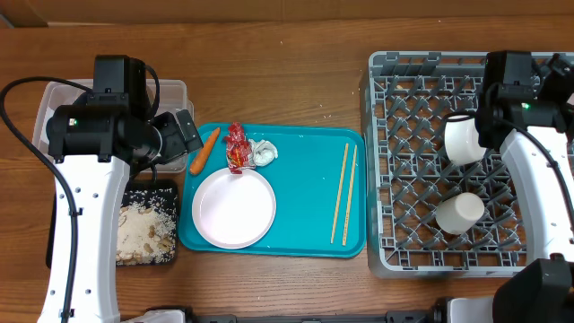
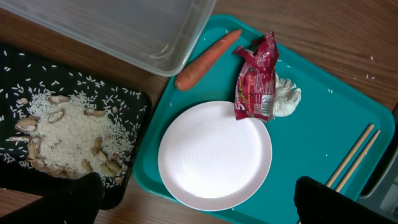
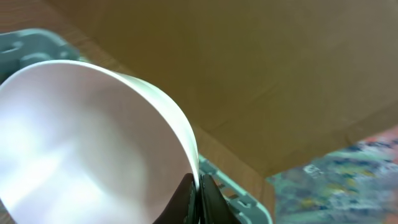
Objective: Sort waste into correct bins and load items into the dishwasher
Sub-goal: 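Lower the pink bowl into the rack's upper left and open the right gripper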
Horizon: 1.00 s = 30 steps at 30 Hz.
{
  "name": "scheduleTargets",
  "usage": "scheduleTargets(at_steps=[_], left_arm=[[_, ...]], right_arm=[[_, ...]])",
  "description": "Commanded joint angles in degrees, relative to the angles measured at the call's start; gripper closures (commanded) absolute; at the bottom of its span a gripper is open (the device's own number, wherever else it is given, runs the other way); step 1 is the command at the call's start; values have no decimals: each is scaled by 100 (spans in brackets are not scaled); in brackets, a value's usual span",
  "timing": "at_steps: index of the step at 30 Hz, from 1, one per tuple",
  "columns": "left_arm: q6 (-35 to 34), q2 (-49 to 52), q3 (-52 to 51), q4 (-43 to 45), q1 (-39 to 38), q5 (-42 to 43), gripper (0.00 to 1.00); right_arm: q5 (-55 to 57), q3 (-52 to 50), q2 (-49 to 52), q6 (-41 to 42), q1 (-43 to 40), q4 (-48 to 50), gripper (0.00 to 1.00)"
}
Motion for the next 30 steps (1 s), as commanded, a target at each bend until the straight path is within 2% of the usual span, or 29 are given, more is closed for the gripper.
scheduleTargets(at_steps=[1, 6, 11, 16, 24, 30], left_arm=[[-57, 11, 42, -13, 22, -55, 0], [-57, 11, 42, -15, 20, -52, 0], [-57, 9, 42, -13, 20, -52, 0], [-57, 9, 42, -13, 20, -55, 0], [-57, 11, 42, -13, 20, -55, 0], [-57, 11, 42, -13, 20, -55, 0]], right_arm=[[-286, 15, -4, -315, 507, 37, 96], [20, 15, -4, -321, 1539, -129, 96], [448, 13, 85, -168, 2173, -153, 96], [1034, 15, 568, -201, 2343, -144, 96], [1029, 15, 1469, -195, 2514, -11, 96], [1012, 15, 1604, -197, 2522, 31, 96]])
